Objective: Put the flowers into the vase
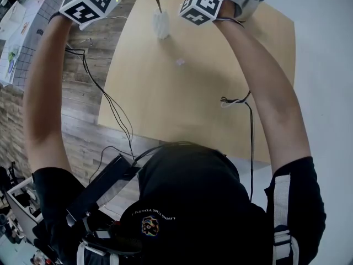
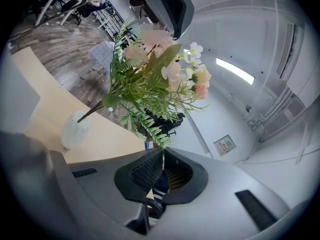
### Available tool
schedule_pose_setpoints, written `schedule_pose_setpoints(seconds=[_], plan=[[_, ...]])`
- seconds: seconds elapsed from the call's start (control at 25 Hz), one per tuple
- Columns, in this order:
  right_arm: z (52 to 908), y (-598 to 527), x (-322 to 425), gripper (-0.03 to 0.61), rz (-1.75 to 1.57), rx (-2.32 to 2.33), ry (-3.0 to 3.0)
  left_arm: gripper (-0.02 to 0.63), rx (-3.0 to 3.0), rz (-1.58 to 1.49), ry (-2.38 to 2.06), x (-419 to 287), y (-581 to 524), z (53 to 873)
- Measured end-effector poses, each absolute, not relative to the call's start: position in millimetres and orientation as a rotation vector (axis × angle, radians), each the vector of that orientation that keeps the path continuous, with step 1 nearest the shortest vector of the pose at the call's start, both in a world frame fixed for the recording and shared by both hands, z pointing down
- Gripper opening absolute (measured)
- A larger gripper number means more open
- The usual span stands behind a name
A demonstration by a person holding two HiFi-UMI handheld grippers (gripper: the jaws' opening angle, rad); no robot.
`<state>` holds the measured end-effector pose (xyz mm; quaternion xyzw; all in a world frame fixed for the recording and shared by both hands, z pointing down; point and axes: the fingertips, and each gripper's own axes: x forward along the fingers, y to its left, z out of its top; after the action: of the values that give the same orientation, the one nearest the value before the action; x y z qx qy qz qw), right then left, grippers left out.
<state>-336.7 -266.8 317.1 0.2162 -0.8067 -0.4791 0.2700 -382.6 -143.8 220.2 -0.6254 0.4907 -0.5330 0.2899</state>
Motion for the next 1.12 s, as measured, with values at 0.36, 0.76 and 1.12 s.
schedule_pose_setpoints(seconds=[0.36, 0.76, 1.12], plan=[[328, -262, -337, 0.025, -1.289, 0.558, -2.163, 0.002, -1.687, -1.434, 1.297, -381, -141, 230], [352, -260, -330, 0.025, -1.264, 0.532, -2.139, 0.003, -1.718, -1.456, 1.277, -380, -137, 253], [368, -258, -326, 0.025, -1.241, 0.512, -2.131, 0.003, -1.737, -1.475, 1.253, -375, -138, 265]])
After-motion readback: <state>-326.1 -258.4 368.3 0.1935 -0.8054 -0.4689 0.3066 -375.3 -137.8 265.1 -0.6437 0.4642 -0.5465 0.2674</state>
